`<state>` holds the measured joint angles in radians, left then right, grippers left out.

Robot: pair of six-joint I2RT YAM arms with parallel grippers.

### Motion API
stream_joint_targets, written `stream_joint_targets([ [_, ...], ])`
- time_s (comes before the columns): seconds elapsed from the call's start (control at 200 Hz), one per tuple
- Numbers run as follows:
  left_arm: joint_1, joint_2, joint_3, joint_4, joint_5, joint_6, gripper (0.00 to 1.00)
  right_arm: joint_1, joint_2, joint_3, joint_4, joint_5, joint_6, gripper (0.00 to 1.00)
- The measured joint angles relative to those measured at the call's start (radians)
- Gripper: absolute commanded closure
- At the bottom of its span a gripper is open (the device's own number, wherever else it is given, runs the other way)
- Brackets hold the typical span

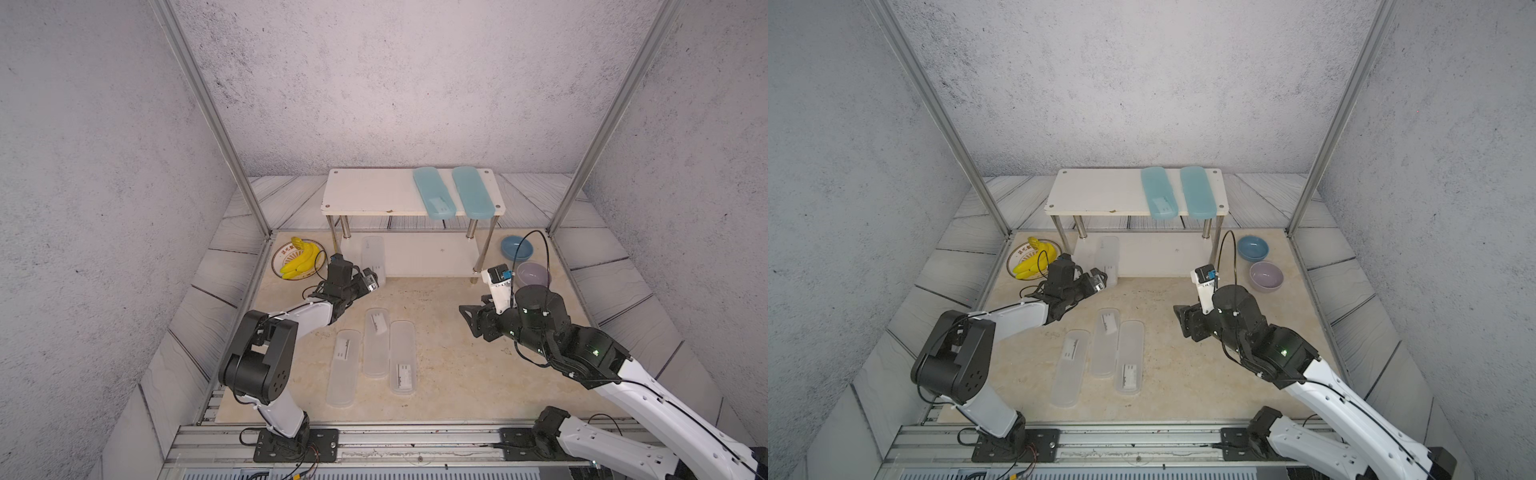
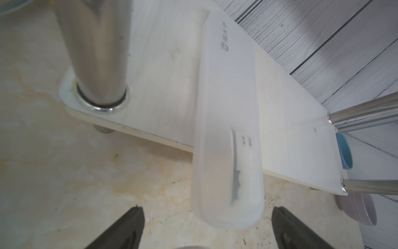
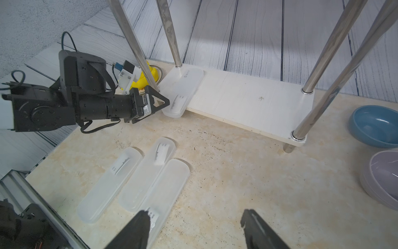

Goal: Place the pencil cases on the shelf according to color
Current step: Place the pencil case on the shelf.

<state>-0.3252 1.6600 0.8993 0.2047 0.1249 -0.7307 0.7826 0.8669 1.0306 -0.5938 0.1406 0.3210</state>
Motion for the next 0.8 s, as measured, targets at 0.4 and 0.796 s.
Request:
stream_joint_targets([
  [0.4,0.004,-0.309,0.02,-0.294,0.039,0.192,0.01,0.0,0.011,-0.028,0.032,-0.045,0.02,0.26],
  [0.796,0.111,-0.607,-0.085,-0.497,0.017,0.162,0.01,0.0,0.246,-0.333,0.344,-0.203,0.26,0.45],
])
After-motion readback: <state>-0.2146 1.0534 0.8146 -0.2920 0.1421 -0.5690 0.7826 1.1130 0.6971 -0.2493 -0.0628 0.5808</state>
